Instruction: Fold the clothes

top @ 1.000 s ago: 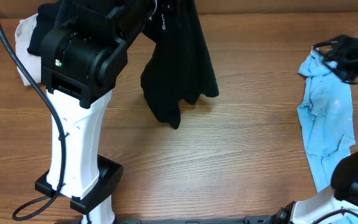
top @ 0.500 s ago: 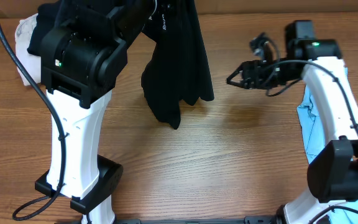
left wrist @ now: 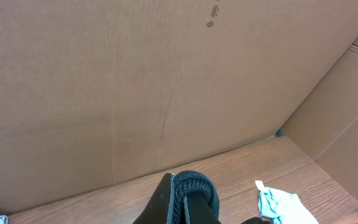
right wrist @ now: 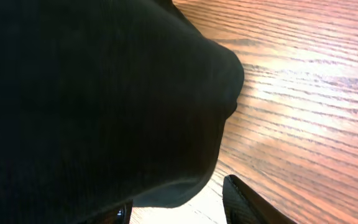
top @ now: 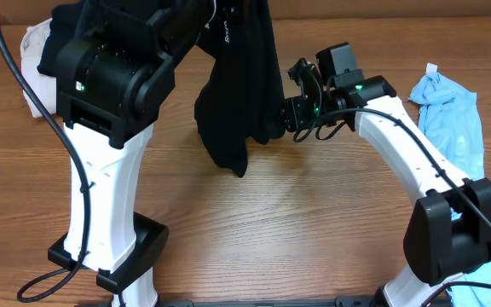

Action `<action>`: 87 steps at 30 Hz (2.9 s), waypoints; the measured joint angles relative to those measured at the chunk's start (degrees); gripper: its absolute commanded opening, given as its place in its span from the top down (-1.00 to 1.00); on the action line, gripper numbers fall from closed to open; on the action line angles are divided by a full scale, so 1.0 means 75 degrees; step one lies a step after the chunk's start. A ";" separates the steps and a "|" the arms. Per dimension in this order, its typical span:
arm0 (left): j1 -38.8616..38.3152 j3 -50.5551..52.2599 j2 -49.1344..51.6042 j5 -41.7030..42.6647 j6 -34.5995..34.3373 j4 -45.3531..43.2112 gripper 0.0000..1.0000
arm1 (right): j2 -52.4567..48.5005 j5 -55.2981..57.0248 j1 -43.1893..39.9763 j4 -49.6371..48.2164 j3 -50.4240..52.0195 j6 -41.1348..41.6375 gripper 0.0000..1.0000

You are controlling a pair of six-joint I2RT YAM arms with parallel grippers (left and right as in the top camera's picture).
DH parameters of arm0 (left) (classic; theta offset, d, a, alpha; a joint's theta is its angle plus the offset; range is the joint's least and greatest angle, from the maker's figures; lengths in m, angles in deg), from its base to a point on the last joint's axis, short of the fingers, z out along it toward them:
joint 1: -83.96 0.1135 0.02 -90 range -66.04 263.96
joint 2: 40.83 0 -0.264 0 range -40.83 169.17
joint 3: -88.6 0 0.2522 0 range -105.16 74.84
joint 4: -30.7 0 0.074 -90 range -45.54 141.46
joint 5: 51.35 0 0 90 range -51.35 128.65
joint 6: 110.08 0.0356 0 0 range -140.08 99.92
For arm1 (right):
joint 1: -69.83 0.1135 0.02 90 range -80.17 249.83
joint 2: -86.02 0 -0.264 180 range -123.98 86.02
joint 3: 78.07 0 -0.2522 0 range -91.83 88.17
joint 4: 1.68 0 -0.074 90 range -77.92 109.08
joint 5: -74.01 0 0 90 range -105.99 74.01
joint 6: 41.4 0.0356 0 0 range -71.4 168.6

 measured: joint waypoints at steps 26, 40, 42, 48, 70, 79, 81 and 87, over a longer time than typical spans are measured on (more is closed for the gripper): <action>0.0000 0.0000 0.0003 0.0003 -0.0055 0.0283 0.92 | 0.0175 0.0790 0.0833 -0.0061 0.0070 0.1157 0.28; 0.0449 0.0003 -0.0020 -0.0044 -0.0058 0.0743 0.92 | 0.1265 0.3188 -0.0175 0.0813 0.0178 0.2294 0.92; 0.0629 0.0044 -0.0093 -0.0070 -0.0058 0.0796 0.92 | 0.1839 0.3147 -0.0711 0.1157 -0.0157 0.2174 0.92; 0.0810 0.0058 -0.0621 -0.0117 -0.0047 0.0886 0.92 | 0.3698 0.2512 -0.2288 0.2069 -0.1480 0.1647 0.92; 0.0810 0.0035 -0.2643 -0.0624 0.0099 0.3232 0.92 | 0.6021 0.1641 -0.3410 0.4654 -0.3526 0.0807 0.92; 0.0810 0.0044 -0.2040 -0.1209 0.0105 0.3136 0.92 | 0.5161 0.1641 -0.3407 0.4846 -0.3518 0.0635 0.92; 0.0810 0.0064 -0.1982 -0.1262 0.0093 0.3057 0.92 | 0.5091 0.1638 -0.3407 0.4887 -0.3515 0.0618 0.92; 0.0810 0.0073 -0.2495 -0.1271 -0.0271 0.3156 0.92 | 0.5496 0.1632 -0.3407 0.5426 -0.3567 0.0606 0.92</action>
